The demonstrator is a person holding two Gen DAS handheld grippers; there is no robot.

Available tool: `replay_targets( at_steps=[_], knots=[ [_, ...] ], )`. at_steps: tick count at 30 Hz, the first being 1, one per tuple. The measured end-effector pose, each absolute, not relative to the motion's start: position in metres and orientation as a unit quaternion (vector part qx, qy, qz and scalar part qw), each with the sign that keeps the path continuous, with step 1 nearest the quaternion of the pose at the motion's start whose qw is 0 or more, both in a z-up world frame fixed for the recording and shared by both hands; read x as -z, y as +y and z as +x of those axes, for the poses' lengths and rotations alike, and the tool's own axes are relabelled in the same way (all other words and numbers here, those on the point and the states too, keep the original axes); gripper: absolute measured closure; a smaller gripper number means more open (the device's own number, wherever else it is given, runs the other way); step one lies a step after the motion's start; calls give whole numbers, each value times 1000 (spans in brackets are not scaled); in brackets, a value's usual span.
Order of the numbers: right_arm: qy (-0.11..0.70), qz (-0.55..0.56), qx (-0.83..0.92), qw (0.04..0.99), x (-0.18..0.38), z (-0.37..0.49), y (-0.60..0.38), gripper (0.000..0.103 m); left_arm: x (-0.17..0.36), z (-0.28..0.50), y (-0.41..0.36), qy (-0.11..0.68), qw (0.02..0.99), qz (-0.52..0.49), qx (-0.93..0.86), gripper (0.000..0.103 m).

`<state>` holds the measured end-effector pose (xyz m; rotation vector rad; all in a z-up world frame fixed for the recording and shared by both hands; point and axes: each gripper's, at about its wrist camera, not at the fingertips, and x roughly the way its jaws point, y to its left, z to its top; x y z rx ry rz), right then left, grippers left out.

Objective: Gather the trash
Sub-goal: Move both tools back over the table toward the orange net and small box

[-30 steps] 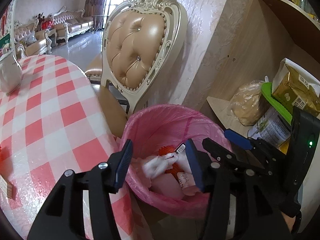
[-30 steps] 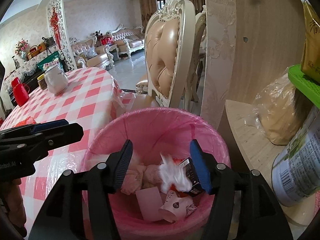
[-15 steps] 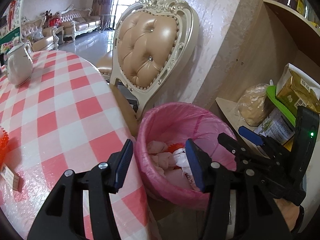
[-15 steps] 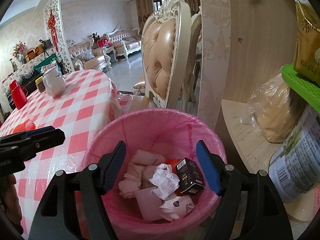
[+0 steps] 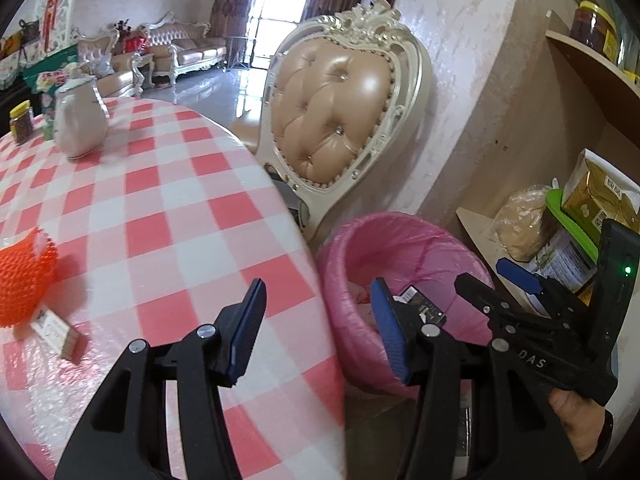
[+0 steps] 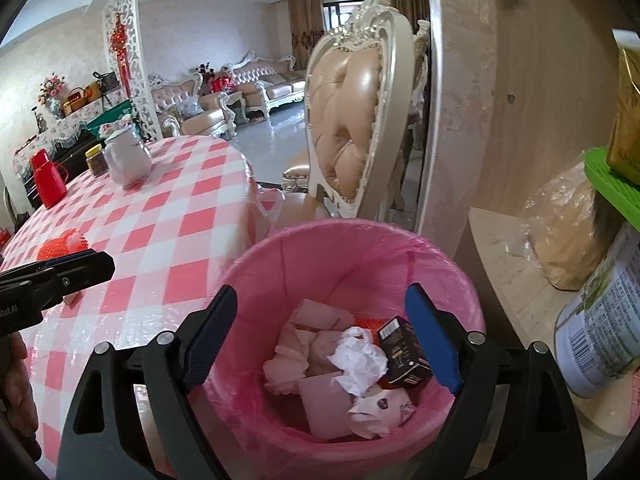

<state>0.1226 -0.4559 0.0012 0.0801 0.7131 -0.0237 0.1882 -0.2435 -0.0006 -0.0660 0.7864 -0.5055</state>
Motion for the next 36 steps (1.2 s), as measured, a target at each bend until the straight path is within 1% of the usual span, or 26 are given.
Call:
replay_targets(
  at_steps=[5, 21, 29, 36],
  knots=[
    [350, 31, -5, 936, -4, 122, -436, 19, -3, 183, -215, 371, 902, -38, 220, 50],
    [345, 4, -63, 937, -17, 127, -356, 19, -11, 177, -101, 351, 924, -56, 139, 50],
    [346, -10, -93, 934, -19, 135, -315, 19, -10, 179, -60, 351, 927, -64, 113, 50],
    [351, -18, -108, 930, -17, 146, -293, 19, -4, 192, -39, 356, 927, -67, 101, 50]
  ],
)
